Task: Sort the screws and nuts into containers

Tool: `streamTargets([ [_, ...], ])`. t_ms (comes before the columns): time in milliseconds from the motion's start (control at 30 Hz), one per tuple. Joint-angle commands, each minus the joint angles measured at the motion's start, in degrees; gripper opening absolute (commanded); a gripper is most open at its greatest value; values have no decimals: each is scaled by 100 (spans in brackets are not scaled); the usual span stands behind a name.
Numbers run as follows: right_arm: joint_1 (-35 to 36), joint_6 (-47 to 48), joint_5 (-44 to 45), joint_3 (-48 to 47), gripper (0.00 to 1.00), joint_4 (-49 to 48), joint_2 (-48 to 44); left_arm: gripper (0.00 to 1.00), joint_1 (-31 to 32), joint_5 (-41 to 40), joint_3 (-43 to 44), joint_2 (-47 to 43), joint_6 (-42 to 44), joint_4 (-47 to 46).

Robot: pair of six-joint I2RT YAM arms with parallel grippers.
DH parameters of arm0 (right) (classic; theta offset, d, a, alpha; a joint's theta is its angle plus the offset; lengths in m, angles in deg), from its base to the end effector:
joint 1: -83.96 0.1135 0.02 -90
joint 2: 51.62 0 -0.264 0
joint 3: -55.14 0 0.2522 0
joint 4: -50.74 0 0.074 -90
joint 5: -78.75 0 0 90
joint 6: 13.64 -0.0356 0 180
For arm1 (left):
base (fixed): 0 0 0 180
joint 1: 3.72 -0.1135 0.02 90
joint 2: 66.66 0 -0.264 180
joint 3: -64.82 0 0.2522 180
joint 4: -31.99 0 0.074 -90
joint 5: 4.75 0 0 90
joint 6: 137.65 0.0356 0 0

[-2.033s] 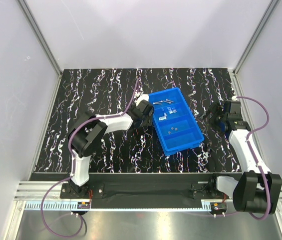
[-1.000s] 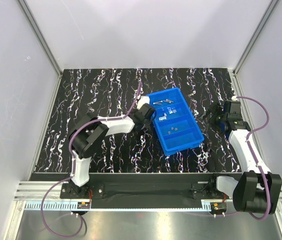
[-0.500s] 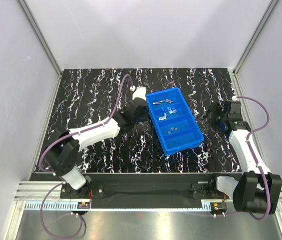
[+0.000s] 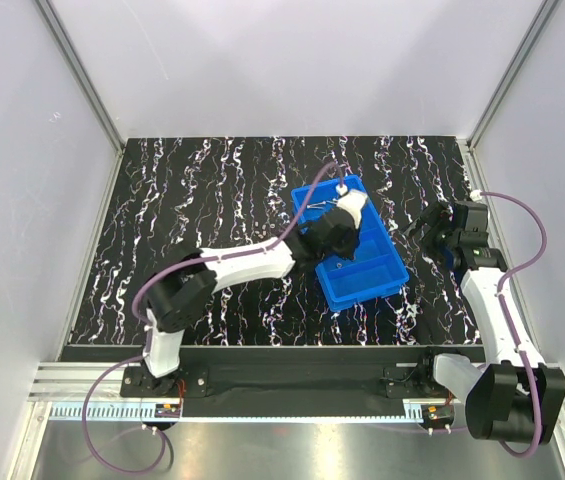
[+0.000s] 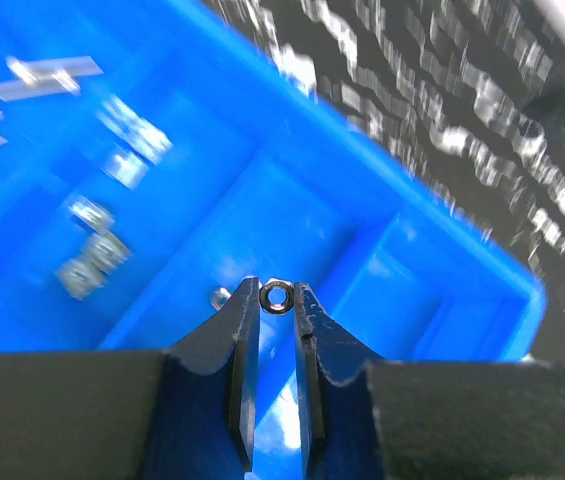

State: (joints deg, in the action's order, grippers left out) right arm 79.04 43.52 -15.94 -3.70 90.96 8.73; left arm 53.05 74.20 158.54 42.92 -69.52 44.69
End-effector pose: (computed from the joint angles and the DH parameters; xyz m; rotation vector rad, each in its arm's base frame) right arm 0.2226 -0.0162 0.2634 0.7105 2.2092 0.3430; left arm 0.2505 -0.3700 0.2412 0.5194 2.0587 -0.6395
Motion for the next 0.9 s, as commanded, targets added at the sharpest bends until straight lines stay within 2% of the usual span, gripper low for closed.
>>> streamTargets([
  [0,18,67,179,-1,100,-62,-173,14,36,200,248,283,51,-79],
  [133,18,76,153,52,100,-97,-173,17,44,173,353,485,139,0],
  [233,18,85,100,61,100,-132,-173,33,44,-19,397,486,130,88],
  [267,18,76,74,69,100,-158,-173,44,44,-29,388,416,121,88],
  [433,18,85,21,87,100,-150,-173,64,27,-292,301,-85,209,62],
  [500,18,85,-6,96,100,-176,-173,67,1,-406,239,-444,244,88],
  [633,18,76,-85,113,100,-202,-156,72,-192,-1239,-129,-1217,70,333],
  [733,18,76,-155,122,100,-246,-147,74,-710,-1470,-560,-1727,-176,588],
  [867,18,76,-261,131,100,-290,-121,73,-1614,-1357,-1061,-1826,-379,747],
])
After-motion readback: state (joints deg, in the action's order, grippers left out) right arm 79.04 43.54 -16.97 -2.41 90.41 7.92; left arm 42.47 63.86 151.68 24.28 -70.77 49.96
